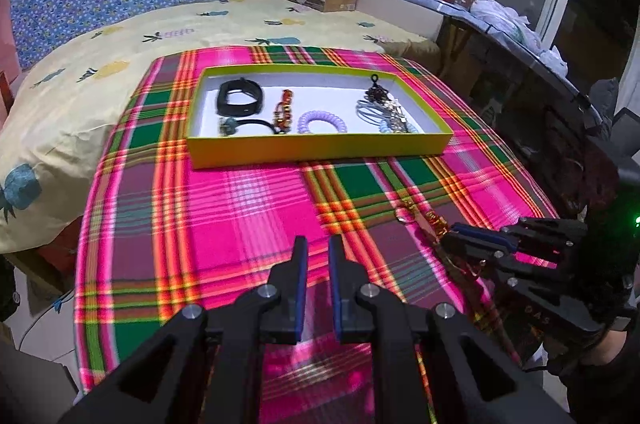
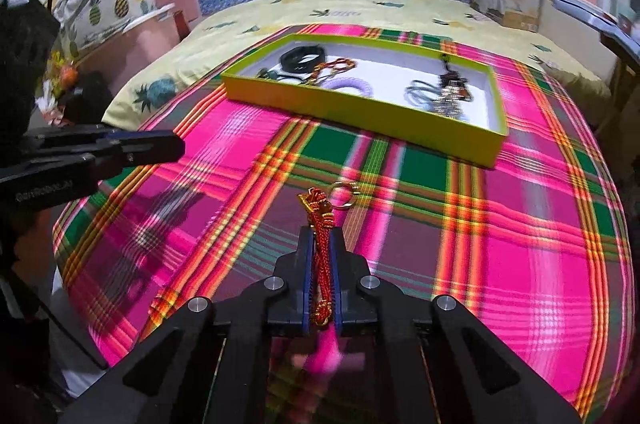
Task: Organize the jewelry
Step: 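Grasp the gold ring with the left tool while the right tool holds the tassel cord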
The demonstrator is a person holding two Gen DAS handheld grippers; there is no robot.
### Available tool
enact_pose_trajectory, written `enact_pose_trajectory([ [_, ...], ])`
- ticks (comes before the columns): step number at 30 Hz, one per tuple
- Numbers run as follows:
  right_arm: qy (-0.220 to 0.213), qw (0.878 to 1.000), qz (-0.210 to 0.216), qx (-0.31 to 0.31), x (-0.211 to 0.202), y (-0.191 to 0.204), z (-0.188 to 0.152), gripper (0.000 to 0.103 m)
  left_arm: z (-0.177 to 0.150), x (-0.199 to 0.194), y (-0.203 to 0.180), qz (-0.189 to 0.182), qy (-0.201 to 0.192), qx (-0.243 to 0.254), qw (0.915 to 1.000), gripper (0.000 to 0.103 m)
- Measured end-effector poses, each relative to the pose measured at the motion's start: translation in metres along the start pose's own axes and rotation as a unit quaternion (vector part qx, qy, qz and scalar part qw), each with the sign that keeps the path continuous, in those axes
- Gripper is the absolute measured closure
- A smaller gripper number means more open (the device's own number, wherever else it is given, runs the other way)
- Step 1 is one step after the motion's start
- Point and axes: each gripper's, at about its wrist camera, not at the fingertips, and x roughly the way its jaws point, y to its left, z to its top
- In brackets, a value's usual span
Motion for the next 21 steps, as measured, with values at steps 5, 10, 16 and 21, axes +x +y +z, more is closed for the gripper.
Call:
enact_pose_trajectory([
  [5, -0.009, 0.999, -0.015, 0.032, -0.010, -0.021, -0.002, 0.096, 0.007, 0.014, -0.016, -0.018, 0.006, 0.008, 0.9998, 0.075],
  [10, -0.014, 0.998, -0.024, 0.053, -0.018, -0.038, -0.007, 0.096, 0.014, 0.029, -0.033, -0.033, 0.015, 0.025, 0.9990, 0.074],
  [16, -0.015, 0.997, -0.026, 0.067, -0.020, -0.050, -0.010, 0.096, 0.017, 0.046, -0.053, -0.041, 0.030, 0.051, 0.9974, 0.074],
  [21, -0.016, 0.997, -0.025, 0.075, -0.020, -0.058, -0.011, 0.096, 0.017, 0.058, -0.066, -0.046, 0.043, 0.069, 0.9956, 0.074],
])
